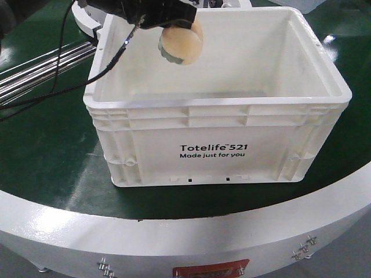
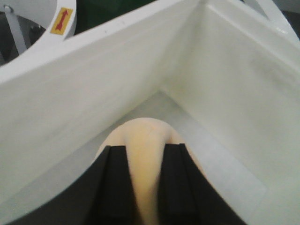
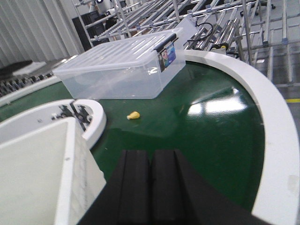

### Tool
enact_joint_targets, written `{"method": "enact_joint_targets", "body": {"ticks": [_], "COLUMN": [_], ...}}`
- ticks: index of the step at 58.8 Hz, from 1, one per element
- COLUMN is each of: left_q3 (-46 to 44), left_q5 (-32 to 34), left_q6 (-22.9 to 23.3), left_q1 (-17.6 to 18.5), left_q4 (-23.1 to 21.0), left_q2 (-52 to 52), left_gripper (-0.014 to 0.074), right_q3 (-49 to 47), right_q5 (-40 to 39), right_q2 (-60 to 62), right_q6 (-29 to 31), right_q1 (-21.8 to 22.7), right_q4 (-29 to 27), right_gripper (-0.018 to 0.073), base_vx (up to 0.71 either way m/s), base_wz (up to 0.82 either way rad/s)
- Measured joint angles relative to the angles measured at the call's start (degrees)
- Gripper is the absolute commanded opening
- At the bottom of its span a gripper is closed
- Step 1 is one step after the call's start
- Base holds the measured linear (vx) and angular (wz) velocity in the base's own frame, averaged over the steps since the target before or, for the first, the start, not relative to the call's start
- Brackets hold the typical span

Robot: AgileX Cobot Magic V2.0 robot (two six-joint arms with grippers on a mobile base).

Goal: Place moving items into box and shelve

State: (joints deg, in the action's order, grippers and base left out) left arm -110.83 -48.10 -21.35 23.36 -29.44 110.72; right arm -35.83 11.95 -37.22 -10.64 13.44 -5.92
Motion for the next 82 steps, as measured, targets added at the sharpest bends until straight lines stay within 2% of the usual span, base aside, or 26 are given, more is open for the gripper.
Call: {"method": "enact_joint_targets", "body": {"ticks": [4,10,24,30,38,42,49,54,61,70,82], "left_q3": [0.0,0.0,0.0,0.0,0.0,0.0,-0.1,-0.2,-0.2,-0.2,-0.2], "left_q5": [-0.3,-0.3,-1.9,-2.6,-2.8,-2.8,-2.8,-2.9,-3.8,-6.0,-7.6], "left_q6": [0.0,0.0,0.0,0.0,0.1,0.1,3.2,9.1,14.9,17.1,17.7], "left_q1": [0.4,0.7,0.9,0.9,0.9,0.9,1.0,1.0,1.0,1.0,1.0], "left_q4": [0.0,0.0,0.0,0.0,0.3,2.5,10.3,17.8,24.5,26.4,26.6], "left_q2": [1.0,1.1,-1.4,-4.5,-9.4,-12.2,-16.5,-18.4,-19.4,-19.5,-19.5], "left_gripper": [0.0533,0.0601,0.0554,0.0526,0.0521,0.0521,0.0521,0.0521,0.0521,0.0521,0.0521], "right_q3": [0.0,0.0,-3.7,-8.6,-18.0,-23.3,-34.4,-41.3,-49.9,-57.5,-59.7], "right_q5": [0.1,-0.6,-6.5,-7.1,-5.6,-2.1,8.5,16.4,25.5,32.7,35.5], "right_q2": [-1.5,-5.1,-18.9,-25.9,-36.2,-41.4,-51.4,-57.7,-65.6,-74.1,-81.9], "right_q6": [3.7,8.5,11.3,11.9,12.0,12.0,12.0,12.0,12.0,12.9,18.9], "right_q1": [0.0,0.0,0.0,0.0,0.0,0.0,0.0,0.0,0.0,0.0,0.0], "right_q4": [0.6,0.7,0.8,0.8,0.7,0.7,0.7,0.5,-0.3,-3.0,-10.1], "right_gripper": [0.0072,0.0145,0.0413,0.047,0.0465,0.0456,0.044,0.044,0.044,0.0439,0.044], "base_vx": [0.0,0.0,0.0,0.0,0.0,0.0,0.0,0.0,0.0,0.0,0.0], "base_wz": [0.0,0.0,0.0,0.0,0.0,0.0,0.0,0.0,0.0,0.0,0.0]}}
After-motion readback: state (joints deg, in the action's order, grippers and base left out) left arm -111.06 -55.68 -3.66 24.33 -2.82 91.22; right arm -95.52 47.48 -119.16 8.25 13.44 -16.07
